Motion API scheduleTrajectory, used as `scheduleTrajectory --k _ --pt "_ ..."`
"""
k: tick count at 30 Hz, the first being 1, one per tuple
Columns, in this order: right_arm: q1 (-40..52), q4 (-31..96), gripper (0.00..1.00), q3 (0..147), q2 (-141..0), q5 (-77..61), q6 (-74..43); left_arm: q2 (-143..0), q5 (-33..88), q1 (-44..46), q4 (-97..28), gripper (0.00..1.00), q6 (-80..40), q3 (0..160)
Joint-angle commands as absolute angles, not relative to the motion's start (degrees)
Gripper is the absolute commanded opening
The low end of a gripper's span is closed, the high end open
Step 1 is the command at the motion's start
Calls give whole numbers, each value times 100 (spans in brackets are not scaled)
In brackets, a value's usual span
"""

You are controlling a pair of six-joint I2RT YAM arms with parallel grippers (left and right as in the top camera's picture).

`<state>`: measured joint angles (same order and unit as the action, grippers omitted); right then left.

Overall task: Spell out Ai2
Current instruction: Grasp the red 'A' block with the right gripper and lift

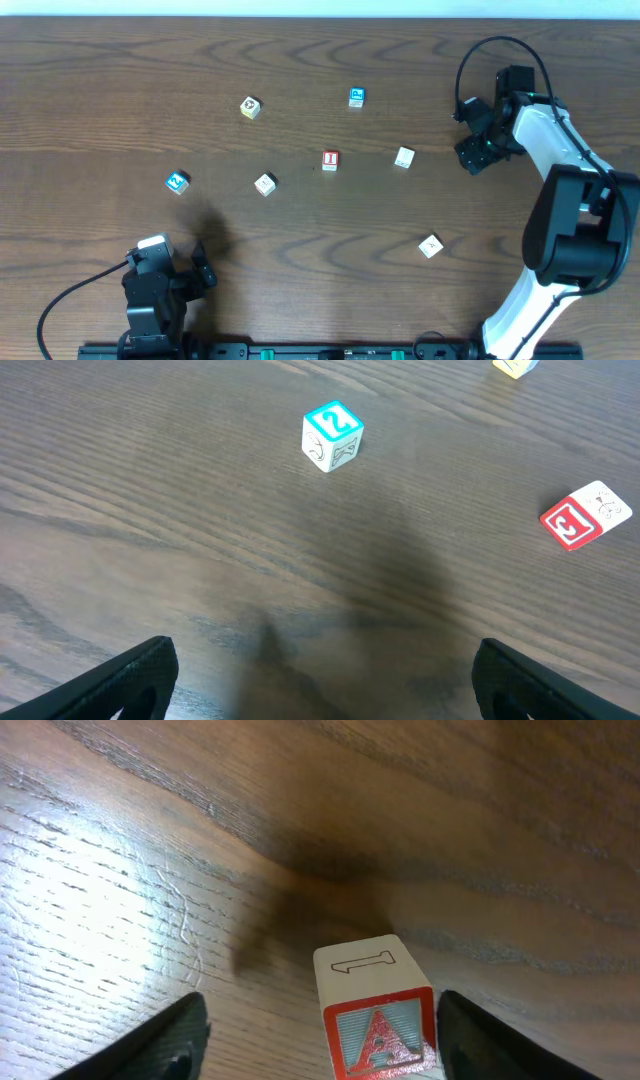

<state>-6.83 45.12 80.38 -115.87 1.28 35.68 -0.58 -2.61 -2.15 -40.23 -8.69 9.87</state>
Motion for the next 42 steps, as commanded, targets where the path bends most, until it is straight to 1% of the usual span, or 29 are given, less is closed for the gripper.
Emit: scheduleTrajectory --k 1,3,7,10,15,18,20,24,28,32,40,42 --pt "-705 4501 67 7979 -11638 32 3693 -21 -336 -233 -4047 95 -768 917" --pt "-729 4504 67 7961 -11638 36 3693 -21 -336 -233 -4047 95 -768 917" --pt "-819 4497 63 7924 -11638 32 3693 -21 -336 -233 -4047 96 -768 917" --pt "-875 4497 56 7920 -11638 34 3695 -21 -336 -233 -4047 95 -768 917" --pt "-915 4493 50 7918 -11638 10 3693 -21 -336 -233 -4047 95 -768 917" --pt "-915 4456 51 7915 -11638 -34 3688 -21 -336 -233 -4047 95 -768 917" --pt "-915 4451 50 7915 -11638 -54 3688 -21 -336 -233 -4047 95 -768 917" --pt "-915 4451 43 7915 -11638 -51 3688 -21 -336 -233 -4047 95 -768 917" --pt "-915 4449 40 7915 -11638 -49 3601 -21 -336 -233 -4047 95 -768 917" --pt "-915 4423 34 7915 -11638 -51 3503 -21 -336 -233 -4047 95 -768 917" --pt "-908 4351 35 7915 -11638 -329 3074 -21 -336 -233 -4047 95 -768 917" --pt "-878 4322 32 7915 -11638 -480 2838 -21 -336 -233 -4045 95 -768 917"
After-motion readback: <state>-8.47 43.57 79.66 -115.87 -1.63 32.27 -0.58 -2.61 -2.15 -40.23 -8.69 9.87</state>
